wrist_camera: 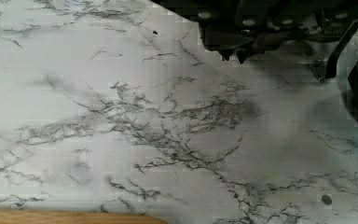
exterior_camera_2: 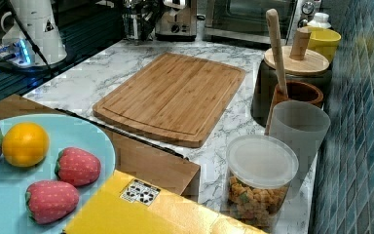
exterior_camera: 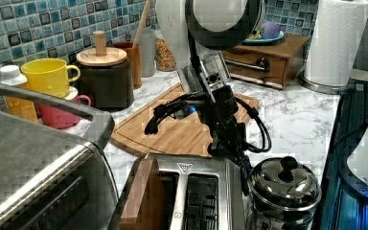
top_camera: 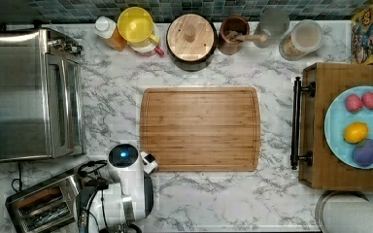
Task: Turn on the toaster.
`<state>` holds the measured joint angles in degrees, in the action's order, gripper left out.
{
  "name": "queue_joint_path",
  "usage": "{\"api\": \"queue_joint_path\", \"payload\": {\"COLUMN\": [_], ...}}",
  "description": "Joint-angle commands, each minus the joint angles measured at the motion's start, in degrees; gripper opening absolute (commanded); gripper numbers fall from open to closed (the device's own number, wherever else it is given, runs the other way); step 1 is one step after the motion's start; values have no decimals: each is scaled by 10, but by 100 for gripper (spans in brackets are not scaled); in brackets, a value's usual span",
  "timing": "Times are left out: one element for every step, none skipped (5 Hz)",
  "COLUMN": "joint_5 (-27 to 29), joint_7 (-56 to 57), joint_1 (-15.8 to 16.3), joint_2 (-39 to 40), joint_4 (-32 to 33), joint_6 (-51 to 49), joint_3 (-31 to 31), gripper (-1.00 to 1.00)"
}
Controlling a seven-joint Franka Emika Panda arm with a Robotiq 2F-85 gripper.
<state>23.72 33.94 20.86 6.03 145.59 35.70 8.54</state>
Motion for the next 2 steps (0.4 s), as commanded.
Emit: {"api": "queue_joint_path", "payload": {"joint_5": [2,4], "joint_7": [-8,-7], "joint_1": [-21,0], "joint_2": [-9,-10], "joint_4": [-26,-26], "joint_6": [0,-1], "joint_3": [21,0], "gripper": [-100,-100]}}
